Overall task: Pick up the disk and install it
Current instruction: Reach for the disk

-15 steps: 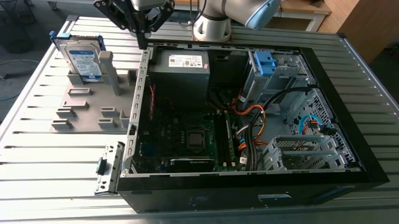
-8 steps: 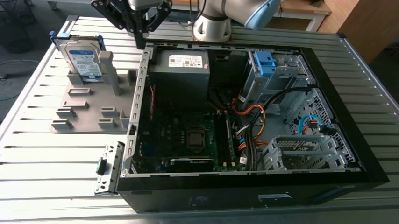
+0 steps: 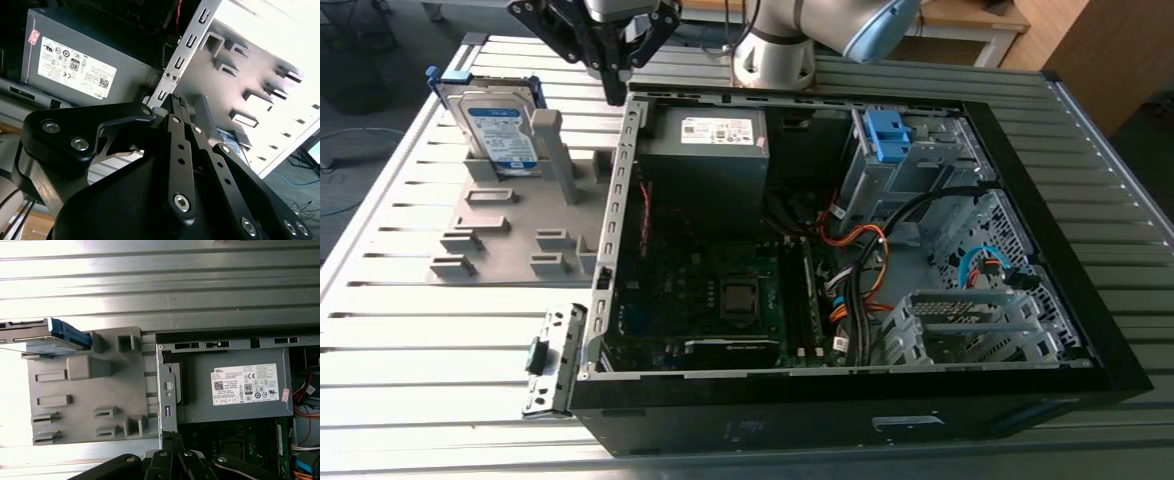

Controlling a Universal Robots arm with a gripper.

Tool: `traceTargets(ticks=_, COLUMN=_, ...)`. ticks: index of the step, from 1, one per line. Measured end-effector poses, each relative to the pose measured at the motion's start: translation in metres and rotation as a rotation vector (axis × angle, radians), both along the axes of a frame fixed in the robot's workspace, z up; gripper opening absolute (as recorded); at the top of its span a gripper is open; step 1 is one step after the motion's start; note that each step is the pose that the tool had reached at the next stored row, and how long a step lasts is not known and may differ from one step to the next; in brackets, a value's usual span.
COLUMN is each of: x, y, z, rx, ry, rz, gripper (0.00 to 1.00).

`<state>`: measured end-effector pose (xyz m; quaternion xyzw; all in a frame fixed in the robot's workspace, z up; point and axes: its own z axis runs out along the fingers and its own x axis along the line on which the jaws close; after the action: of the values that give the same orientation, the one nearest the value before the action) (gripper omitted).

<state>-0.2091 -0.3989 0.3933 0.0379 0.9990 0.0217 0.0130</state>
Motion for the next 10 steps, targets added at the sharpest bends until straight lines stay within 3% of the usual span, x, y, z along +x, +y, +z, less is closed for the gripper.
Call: traceTargets(ticks=10, x=-0.0058, y=0.0000, z=0.0000, rx=0.0000, ry=0.0000, rz=0.000, gripper=0.11)
